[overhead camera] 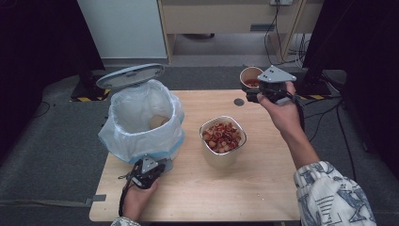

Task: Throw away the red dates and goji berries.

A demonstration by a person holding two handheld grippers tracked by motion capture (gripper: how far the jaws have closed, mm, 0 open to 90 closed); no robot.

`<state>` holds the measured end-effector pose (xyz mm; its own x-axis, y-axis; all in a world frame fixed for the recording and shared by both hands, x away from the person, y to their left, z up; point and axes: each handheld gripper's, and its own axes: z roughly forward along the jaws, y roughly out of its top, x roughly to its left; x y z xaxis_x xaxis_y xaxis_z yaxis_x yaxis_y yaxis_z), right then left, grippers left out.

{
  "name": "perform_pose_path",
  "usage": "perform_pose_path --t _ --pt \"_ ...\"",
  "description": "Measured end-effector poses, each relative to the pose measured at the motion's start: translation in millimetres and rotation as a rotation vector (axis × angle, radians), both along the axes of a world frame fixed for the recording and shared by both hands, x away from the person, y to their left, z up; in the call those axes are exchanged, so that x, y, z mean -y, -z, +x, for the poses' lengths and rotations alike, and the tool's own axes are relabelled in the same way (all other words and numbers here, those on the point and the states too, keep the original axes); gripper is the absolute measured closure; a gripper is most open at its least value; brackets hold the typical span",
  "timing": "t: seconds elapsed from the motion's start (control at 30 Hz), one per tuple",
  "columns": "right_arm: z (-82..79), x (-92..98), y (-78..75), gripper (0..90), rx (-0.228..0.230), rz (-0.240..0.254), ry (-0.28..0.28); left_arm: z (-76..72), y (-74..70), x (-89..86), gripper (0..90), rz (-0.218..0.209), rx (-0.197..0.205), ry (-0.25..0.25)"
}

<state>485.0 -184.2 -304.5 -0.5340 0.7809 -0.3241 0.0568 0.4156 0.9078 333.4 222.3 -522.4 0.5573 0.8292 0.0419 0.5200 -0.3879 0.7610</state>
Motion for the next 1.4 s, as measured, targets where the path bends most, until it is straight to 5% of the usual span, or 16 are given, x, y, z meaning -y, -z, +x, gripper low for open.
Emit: perform_pose_path --t 0.23,0.47,0.93,1.4 --pt "-2.0 0.0 -4.2 30.5 0.015 -0.025 -0.003 0.0 0.0 0.0 89.2 0.000 0.000 0.000" --pt "-10.4 -10.0 -4.0 30.2 0.057 -0.141 -0.038 0.0 0.0 0.0 89.2 0.000 0.000 0.000" --pt "-17.2 -24.8 3.1 30.1 0.111 -0.283 -0.065 0.1 -0.1 -0.1 89.2 -0.001 -0.001 0.000" --pt "-21.8 -28.9 4.5 30.0 0.146 -0.354 -0.076 0.1 -0.1 0.0 89.2 0.000 -0.001 0.000"
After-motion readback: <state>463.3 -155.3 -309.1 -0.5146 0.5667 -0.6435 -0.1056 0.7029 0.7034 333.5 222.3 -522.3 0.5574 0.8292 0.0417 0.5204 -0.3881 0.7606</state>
